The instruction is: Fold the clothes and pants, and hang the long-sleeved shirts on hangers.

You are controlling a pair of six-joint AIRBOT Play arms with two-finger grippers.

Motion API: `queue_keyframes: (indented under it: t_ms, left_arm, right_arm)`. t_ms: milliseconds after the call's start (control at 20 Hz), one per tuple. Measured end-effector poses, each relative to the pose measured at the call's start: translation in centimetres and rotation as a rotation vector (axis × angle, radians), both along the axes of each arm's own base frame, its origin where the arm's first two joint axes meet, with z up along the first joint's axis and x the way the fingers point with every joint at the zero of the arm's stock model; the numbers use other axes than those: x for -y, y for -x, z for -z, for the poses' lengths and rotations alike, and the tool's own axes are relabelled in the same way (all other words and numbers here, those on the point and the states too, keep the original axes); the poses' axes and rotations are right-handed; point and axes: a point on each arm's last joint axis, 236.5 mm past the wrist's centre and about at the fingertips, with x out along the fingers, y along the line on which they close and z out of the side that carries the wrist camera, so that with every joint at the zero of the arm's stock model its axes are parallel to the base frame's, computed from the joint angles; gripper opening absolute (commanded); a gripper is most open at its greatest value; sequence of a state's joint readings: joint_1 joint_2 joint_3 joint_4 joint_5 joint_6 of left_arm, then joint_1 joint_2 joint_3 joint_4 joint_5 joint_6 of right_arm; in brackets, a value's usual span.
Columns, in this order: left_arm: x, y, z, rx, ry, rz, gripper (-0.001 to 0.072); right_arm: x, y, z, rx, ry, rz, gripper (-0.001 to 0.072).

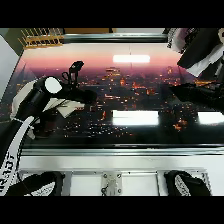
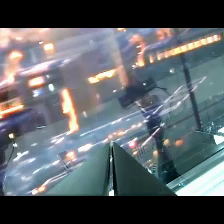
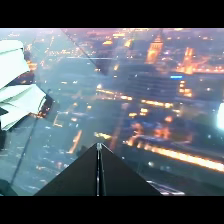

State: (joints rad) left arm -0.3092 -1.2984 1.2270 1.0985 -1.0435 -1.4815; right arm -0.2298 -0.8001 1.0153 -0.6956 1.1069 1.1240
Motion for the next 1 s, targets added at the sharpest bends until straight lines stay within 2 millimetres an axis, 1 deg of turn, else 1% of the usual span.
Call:
queue_keyframes:
  t_ms: [550,600,650,700,750,800,850,900,950,1000]
  left_arm:
    - [0.0,0.0,0.0,0.000,0.000,0.000,0.0009]
    - [0.0,0.0,0.0,0.001,0.000,0.000,0.0128]
    - [-0.1,-0.1,0.0,0.006,-0.002,-0.002,0.0575]
    - [-0.5,-0.5,-0.1,0.020,-0.016,0.000,0.0702]
    - [-1.5,-1.2,-0.5,0.046,-0.043,-0.007,0.0703]
    - [-3.1,-2.2,-0.9,0.079,-0.084,-0.022,0.0703]
    - [-5.4,-3.3,-1.6,0.110,-0.136,-0.047,0.0703]
    - [-8.0,-4.4,-2.4,0.134,-0.185,-0.085,0.0703]
    - [-11.3,-5.5,-3.2,0.153,-0.239,-0.146,0.0703]
    - [-15.2,-6.3,-4.0,0.160,-0.292,-0.217,0.0703]
  right_arm:
    - [0.0,0.0,0.0,0.000,0.000,0.000,0.0014]
    - [0.0,0.0,0.0,0.000,0.000,0.000,0.0013]
    - [0.0,0.0,0.0,0.000,0.000,0.000,0.0014]
    - [0.0,0.0,0.0,0.000,0.000,0.000,0.0014]
    - [0.0,0.0,0.0,0.000,0.000,0.000,0.0014]
    - [0.0,0.0,0.0,0.000,0.000,0.000,0.0014]
    - [0.0,0.0,0.0,0.000,0.000,0.000,0.0013]
    - [0.0,0.0,0.0,0.000,0.000,0.000,0.0013]
    - [0.0,0.0,0.0,0.000,0.000,0.000,0.0014]
    - [0.0,0.0,0.0,0.000,0.000,0.000,0.0014]
